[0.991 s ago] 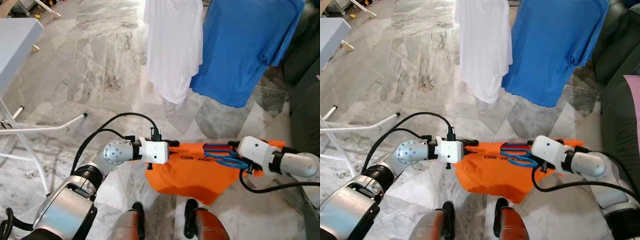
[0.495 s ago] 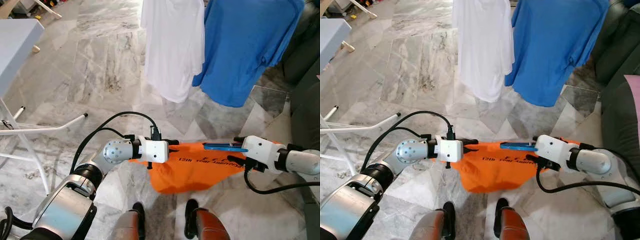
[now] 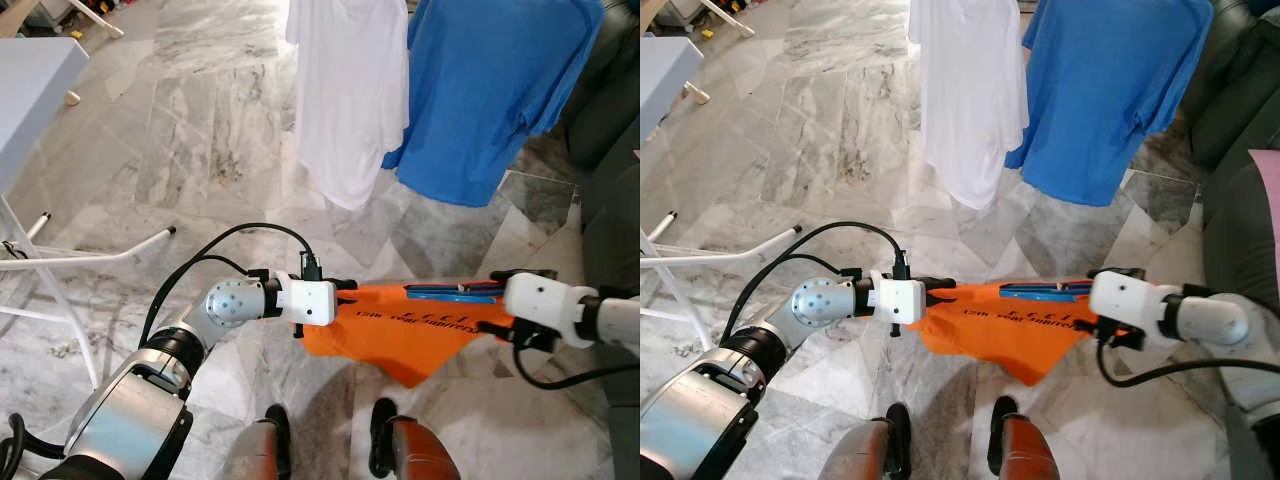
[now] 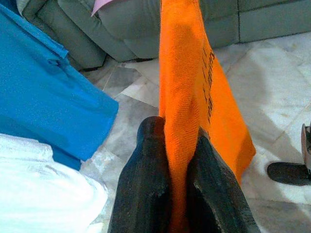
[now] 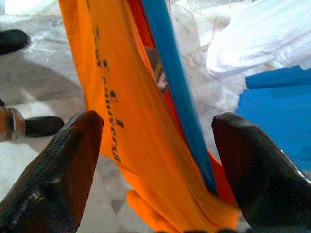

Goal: Hang hanger

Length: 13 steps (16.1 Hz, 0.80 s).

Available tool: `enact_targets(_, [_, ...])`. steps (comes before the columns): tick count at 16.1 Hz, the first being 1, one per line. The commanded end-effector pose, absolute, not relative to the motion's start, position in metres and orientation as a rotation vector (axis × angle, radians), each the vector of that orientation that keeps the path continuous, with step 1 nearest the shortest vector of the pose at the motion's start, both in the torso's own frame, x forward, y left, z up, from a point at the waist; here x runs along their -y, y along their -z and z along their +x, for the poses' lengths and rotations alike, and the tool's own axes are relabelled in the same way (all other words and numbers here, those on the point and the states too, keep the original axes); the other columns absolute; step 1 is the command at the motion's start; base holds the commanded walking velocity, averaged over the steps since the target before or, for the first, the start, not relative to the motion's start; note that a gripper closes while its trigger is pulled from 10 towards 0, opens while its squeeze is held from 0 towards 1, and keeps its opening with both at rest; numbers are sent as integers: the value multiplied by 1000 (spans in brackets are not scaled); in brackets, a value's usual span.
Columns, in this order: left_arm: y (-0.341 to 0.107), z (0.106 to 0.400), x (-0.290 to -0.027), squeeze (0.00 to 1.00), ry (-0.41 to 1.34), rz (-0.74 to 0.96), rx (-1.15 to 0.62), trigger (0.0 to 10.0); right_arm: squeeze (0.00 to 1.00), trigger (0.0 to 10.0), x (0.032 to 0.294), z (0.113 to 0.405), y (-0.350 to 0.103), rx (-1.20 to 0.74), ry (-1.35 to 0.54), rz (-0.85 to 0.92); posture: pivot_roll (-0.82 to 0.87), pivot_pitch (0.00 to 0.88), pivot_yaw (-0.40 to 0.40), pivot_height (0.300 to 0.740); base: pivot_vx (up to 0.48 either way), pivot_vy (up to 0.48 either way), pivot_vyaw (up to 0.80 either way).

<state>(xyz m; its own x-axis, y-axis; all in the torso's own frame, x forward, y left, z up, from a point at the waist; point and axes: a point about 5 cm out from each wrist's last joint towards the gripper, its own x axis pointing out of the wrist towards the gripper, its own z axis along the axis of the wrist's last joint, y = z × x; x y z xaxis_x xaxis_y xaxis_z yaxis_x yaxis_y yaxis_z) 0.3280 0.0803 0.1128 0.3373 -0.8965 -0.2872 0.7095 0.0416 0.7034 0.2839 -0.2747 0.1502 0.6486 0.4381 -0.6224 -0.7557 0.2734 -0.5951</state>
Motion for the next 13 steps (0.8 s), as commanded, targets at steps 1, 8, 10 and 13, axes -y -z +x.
enact_targets(1, [-113, 327, -84, 0, 1252, 884, 261, 0, 0, 10000, 280, 283, -153, -377, -830, -1008, -183, 282, 114, 740, 0, 0, 0])
enact_targets(8, [-111, 325, -83, 0, 1264, 876, 263, 0, 0, 0, 280, 291, -148, -380, -846, -962, -184, 284, 112, 740, 0, 0, 0])
enact_targets(10, [-111, 325, -82, 0, 1267, 872, 268, 0, 0, 0, 276, 296, -148, -363, -856, -944, -183, 286, 113, 740, 0, 0, 0])
enact_targets(13, [-111, 324, -81, 0, 1267, 867, 271, 0, 0, 0, 266, 298, -143, -346, -889, -906, -181, 285, 107, 740, 0, 0, 0])
